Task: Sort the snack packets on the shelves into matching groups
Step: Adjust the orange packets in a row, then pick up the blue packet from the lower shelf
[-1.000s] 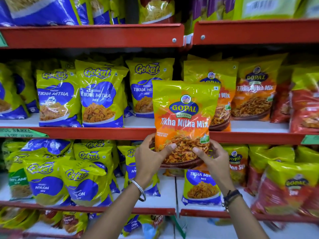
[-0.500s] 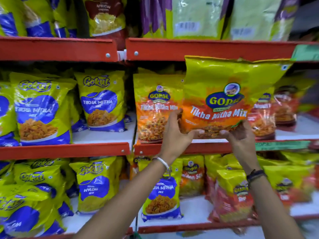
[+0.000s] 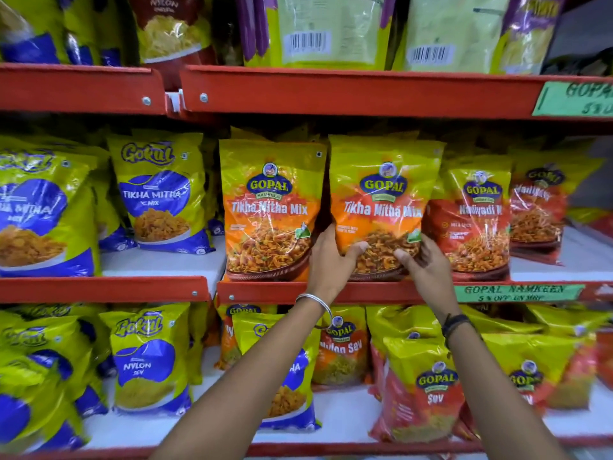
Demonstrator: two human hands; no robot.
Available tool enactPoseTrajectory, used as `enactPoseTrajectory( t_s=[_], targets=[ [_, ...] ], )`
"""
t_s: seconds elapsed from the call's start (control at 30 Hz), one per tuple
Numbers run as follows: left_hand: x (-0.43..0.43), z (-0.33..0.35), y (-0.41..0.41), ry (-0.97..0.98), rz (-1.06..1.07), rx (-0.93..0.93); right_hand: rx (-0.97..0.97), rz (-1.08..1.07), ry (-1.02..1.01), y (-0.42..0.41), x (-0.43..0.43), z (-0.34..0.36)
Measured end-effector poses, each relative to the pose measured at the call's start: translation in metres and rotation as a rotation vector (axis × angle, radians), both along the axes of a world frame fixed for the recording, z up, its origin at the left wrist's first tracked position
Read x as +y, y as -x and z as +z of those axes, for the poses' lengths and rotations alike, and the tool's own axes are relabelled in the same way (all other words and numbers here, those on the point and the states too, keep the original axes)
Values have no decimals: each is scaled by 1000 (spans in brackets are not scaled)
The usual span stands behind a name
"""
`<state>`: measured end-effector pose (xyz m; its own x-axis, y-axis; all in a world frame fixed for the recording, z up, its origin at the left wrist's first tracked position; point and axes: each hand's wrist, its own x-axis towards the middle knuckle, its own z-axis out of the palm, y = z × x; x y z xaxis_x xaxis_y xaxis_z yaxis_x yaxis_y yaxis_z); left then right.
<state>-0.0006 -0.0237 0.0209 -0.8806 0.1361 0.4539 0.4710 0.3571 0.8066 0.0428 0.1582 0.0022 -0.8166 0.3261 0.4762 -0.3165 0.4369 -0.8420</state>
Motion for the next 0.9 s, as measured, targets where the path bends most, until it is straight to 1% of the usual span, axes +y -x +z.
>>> enactPoseTrajectory(
  t_s=[0.1, 0.23, 0.33, 0.37, 0.43, 0.5, 0.57, 0.63, 0.7, 0.8, 0.87, 0.9],
  targets=[
    [3, -6, 9, 96, 59, -23, -35, -54, -34, 6, 0, 3],
    [5, -8, 9, 139, 72, -15, -81, -116, -81, 3, -3, 5],
    [-1, -10, -6, 70, 36, 11, 29, -229, -117, -5, -14, -2],
    [-7, -13, -15, 25, 30, 68, 97, -264, -107, -10, -21, -6],
    [-22, -24, -31, -80, 44, 238, 242, -287, -87, -22, -39, -18],
    [-45, -50, -40, -175, 100, 360, 293, -236, -69, -35, -62, -39],
    [-70, -81, -47, -215, 197, 382, 246, -129, -44, -45, -84, -66],
    [-101, -124, -50, -186, 281, 295, 120, -29, -30, -51, -105, -104],
    [-129, -165, -51, -132, 302, 120, -33, 29, 11, -52, -121, -145],
    [-160, -208, -50, -45, 263, -198, -310, 134, 46, -43, -139, -198],
    [-173, -223, -47, -44, 195, -397, -418, 181, 71, -36, -150, -218],
    [-178, -228, -44, -49, 148, -481, -443, 206, 90, -32, -155, -224]
  ],
)
